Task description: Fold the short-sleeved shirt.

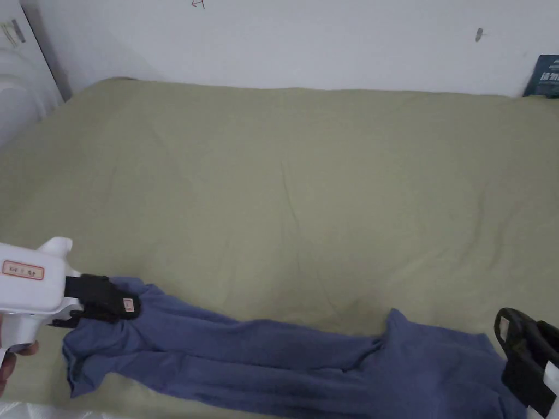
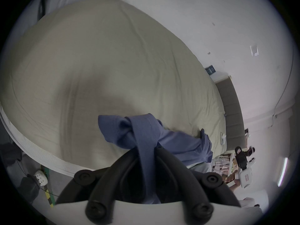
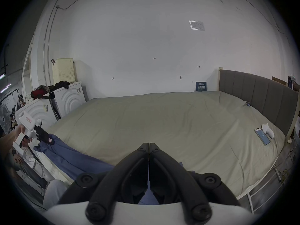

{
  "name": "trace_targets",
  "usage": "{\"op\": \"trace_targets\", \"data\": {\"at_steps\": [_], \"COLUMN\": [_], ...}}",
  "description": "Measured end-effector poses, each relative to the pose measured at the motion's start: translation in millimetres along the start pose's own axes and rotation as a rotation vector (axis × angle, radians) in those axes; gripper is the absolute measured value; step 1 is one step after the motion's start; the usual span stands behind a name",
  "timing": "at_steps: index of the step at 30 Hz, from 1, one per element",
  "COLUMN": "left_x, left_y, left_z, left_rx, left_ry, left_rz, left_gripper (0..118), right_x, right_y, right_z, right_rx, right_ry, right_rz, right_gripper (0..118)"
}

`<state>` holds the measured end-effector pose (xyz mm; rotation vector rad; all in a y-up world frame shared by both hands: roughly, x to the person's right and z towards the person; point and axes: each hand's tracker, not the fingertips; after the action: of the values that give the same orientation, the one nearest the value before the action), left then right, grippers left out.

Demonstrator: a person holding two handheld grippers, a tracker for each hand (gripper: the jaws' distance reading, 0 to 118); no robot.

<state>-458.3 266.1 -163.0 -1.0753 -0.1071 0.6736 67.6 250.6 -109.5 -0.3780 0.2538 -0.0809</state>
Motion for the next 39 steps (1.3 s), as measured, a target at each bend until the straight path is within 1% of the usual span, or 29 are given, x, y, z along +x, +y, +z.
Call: {"op": "trace_targets", "data": {"at_steps": [2, 5, 8, 11, 12, 13, 14, 15, 16, 17, 18, 19, 20, 21, 24, 25, 26, 27, 28, 29, 30, 32, 33, 34, 36, 38, 39], "left_x": [37.6, 91.6, 136.7, 169.2, 183.5, 187.2, 193.1, 196.5, 198.7, 202.6, 205.5, 206.6, 207.5, 206.3, 195.8, 193.6, 185.4, 174.9, 164.0, 154.4, 142.8, 130.2, 128.8, 128.2, 132.5, 143.4, 148.3], "left_y": [-10.1, -23.8, -31.2, -50.9, -60.6, -69.6, -74.2, -77.4, -82.0, -92.2, -97.3, -100.9, -96.0, -103.6, -100.1, -93.5, -92.7, -91.6, -89.7, -79.7, -77.8, -80.9, -73.0, -74.4, -80.5, -92.9, -97.8], "left_z": [-6.5, -23.5, -59.9, -100.5, -119.0, -134.0, -150.5, -165.8, -179.6, -189.4, -200.4, -203.5, -204.7, -201.6, -181.3, -165.8, -155.4, -145.0, -137.5, -127.7, -128.1, -139.4, -146.8, -157.4, -185.1, -213.6, -224.1], "left_rx": [-0.024, -0.050, -0.060, -0.103, -0.179, -0.193, -0.207, -0.208, -0.177, -0.178, -0.216, -0.227, -0.196, -0.206, -0.176, -0.167, -0.148, -0.120, -0.104, -0.084, -0.081, -0.078, -0.088, -0.112, -0.126, -0.191, -0.215], "left_ry": [0.024, 0.041, 0.097, 0.097, 0.044, 0.060, 0.074, 0.054, 0.058, 0.049, 0.075, 0.075, 0.084, 0.048, 0.031, 0.034, 0.026, 0.019, 0.007, -0.031, -0.037, -0.011, -0.014, -0.039, -0.045, -0.092, -0.141], "left_rz": [-0.100, -0.185, -0.265, -0.318, -0.291, -0.327, -0.341, -0.331, -0.375, -0.405, -0.437, -0.432, -0.446, -0.415, -0.399, -0.404, -0.404, -0.386, -0.368, -0.313, -0.282, -0.282, -0.278, -0.275, -0.263, -0.263, -0.236], "left_gripper": [5, 5, 5, 5, 5, 7, 25, 64, 91, 103, 103, 118, 117, 117, 117, 117, 114, 107, 91, 45, 0, 0, 0, 0, 0, 0, 0], "right_x": [2.8, 9.4, 16.1, 23.8, 27.3, 30.3, 33.2, 36.4, 39.2, 41.5, 43.8, 46.3, 48.1, 50.2, 53.5, 53.5, 53.0, 52.4, 51.5, 50.8, 48.9, 46.8, 46.0, 45.3, 44.5, 44.8, 46.1], "right_y": [-2.2, -4.7, -7.3, -9.8, -10.5, -11.0, -11.9, -12.7, -13.2, -13.6, -13.2, -13.4, -13.5, -13.5, -14.7, -14.6, -14.5, -14.6, -14.9, -15.1, -15.2, -16.3, -16.4, -16.5, -17.2, -18.0, -19.2], "right_z": [2.0, 7.6, 12.3, 17.0, 18.8, 20.4, 21.9, 23.5, 25.1, 26.7, 28.7, 30.2, 30.9, 31.2, 28.5, 27.5, 26.3, 25.3, 24.3, 23.2, 21.2, 18.4, 17.5, 17.4, 18.7, 21.8, 23.0], "right_rx": [-0.004, 0.000, 0.001, -0.002, -0.003, -0.006, -0.006, -0.008, -0.010, -0.010, -0.011, -0.010, -0.009, -0.010, -0.016, -0.017, -0.020, -0.021, -0.022, -0.024, -0.030, -0.035, -0.040, -0.044, -0.048, -0.059, -0.062], "right_ry": [0.004, 0.007, 0.000, -0.013, -0.017, -0.023, -0.026, -0.028, -0.035, -0.041, -0.045, -0.051, -0.056, -0.059, -0.059, -0.060, -0.055, -0.051, -0.049, -0.042, -0.037, -0.033, -0.030, -0.028, -0.027, -0.032, -0.040], "right_rz": [-0.005, -0.024, -0.038, -0.057, -0.066, -0.075, -0.085, -0.094, -0.103, -0.111, -0.118, -0.125, -0.130, -0.137, -0.147, -0.148, -0.149, -0.149, -0.147, -0.144, -0.142, -0.137, -0.137, -0.138, -0.140, -0.129, -0.122], "right_gripper": [3, 3, 3, 3, 3, 3, 3, 3, 3, 3, 3, 3, 3, 3, 3, 3, 3, 3, 3, 3, 3, 3, 3, 3, 3, 3, 3]}}
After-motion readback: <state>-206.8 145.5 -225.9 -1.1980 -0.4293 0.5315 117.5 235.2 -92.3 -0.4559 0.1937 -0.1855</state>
